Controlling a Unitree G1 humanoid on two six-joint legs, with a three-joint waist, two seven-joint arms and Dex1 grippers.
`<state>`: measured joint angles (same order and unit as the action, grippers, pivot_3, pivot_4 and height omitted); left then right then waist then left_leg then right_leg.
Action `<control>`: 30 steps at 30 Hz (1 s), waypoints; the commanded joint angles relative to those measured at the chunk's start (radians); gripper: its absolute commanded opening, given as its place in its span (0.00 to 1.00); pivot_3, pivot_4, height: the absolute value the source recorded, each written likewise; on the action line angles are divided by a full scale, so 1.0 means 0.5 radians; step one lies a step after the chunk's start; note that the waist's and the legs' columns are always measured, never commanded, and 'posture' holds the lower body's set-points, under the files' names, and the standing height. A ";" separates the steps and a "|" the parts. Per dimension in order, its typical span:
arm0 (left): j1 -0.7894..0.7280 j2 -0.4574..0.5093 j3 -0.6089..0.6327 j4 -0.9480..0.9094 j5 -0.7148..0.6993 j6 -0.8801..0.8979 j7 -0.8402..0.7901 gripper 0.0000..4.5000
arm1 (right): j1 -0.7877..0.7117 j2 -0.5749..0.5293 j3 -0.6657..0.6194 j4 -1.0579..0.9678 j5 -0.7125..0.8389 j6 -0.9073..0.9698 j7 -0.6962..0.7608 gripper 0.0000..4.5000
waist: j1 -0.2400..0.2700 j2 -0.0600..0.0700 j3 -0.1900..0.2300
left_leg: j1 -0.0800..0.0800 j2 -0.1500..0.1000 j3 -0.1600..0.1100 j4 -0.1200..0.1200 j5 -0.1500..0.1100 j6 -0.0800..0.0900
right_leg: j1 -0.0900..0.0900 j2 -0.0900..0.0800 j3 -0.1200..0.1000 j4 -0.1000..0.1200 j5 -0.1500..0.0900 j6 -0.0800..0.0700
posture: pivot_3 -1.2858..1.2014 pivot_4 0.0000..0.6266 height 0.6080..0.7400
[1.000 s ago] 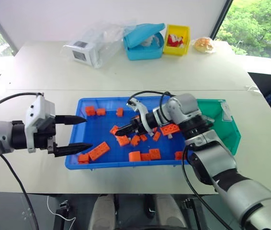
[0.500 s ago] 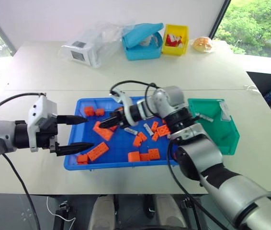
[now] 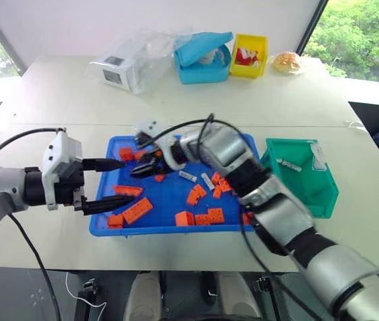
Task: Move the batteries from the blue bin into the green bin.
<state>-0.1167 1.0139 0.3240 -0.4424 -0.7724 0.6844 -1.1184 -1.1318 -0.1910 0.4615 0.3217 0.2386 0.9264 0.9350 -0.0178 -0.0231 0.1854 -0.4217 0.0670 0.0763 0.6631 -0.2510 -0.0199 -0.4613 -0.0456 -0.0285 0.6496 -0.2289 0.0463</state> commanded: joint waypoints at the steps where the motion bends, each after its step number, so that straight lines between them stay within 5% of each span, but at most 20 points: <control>1: -0.044 -0.012 -0.042 -0.006 0.008 -0.039 -0.008 1.00 | 0.062 -0.210 0.086 -0.327 -0.069 -0.007 0.090 0.63 | 0.000 0.000 0.000 | 0.000 0.000 0.000 0.000 0.000 0.000 | 0.000 0.000 0.000 0.000 0.000 0.000 | 0.52 0.24 0.97; 6: -0.155 -0.030 -0.144 0.055 0.033 -0.064 -0.029 1.00 | 0.210 -0.388 0.132 -0.469 -0.127 0.095 0.070 0.63 | -0.003 0.000 0.000 | 0.002 0.001 0.000 0.000 0.000 0.000 | -0.001 0.002 0.000 0.002 0.000 0.000 | 0.52 0.24 0.97; 16: -0.278 -0.041 -0.246 0.136 0.071 -0.105 -0.092 1.00 | 0.413 -0.368 0.154 -0.338 -0.264 -0.018 -0.084 0.63 | 0.001 0.000 0.000 | 0.001 0.000 0.001 0.000 0.000 0.000 | -0.001 0.001 0.000 0.002 0.000 0.000 | 0.52 0.24 0.97; 19: -0.291 -0.051 -0.263 0.133 0.072 -0.104 -0.089 1.00 | 0.463 -0.389 0.170 -0.349 -0.293 -0.083 -0.073 0.44 | 0.003 -0.001 0.000 | 0.001 0.000 0.002 0.001 0.000 0.000 | 0.000 0.001 0.001 0.001 0.000 0.000 | 0.52 0.24 0.97; 23: -0.313 -0.067 -0.286 0.139 0.079 -0.104 -0.095 1.00 | 0.488 -0.420 0.114 -0.482 -0.239 -0.015 -0.020 0.01 | 0.003 -0.001 0.000 | 0.001 0.000 0.001 0.001 0.000 0.000 | 0.000 0.001 0.001 0.001 0.000 0.000 | 0.52 0.24 0.97; 30: -0.410 -0.132 -0.376 0.201 0.112 -0.119 -0.113 1.00 | 0.409 -0.638 -0.484 -0.906 0.114 0.534 -0.004 0.01 | 0.014 -0.001 0.000 | 0.000 0.000 0.001 0.002 0.000 0.000 | 0.000 0.000 0.001 0.001 0.000 0.000 | 0.52 0.24 0.97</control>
<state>-0.3052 0.9521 0.1372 -0.3332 -0.7180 0.6411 -1.1679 -0.8894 -0.4791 0.3277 -0.0671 0.2475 1.1290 0.9385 -0.0106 -0.0235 0.1852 -0.4216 0.0667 0.0770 0.6643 -0.2510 -0.0199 -0.4611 -0.0455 -0.0282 0.6501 -0.2288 0.0464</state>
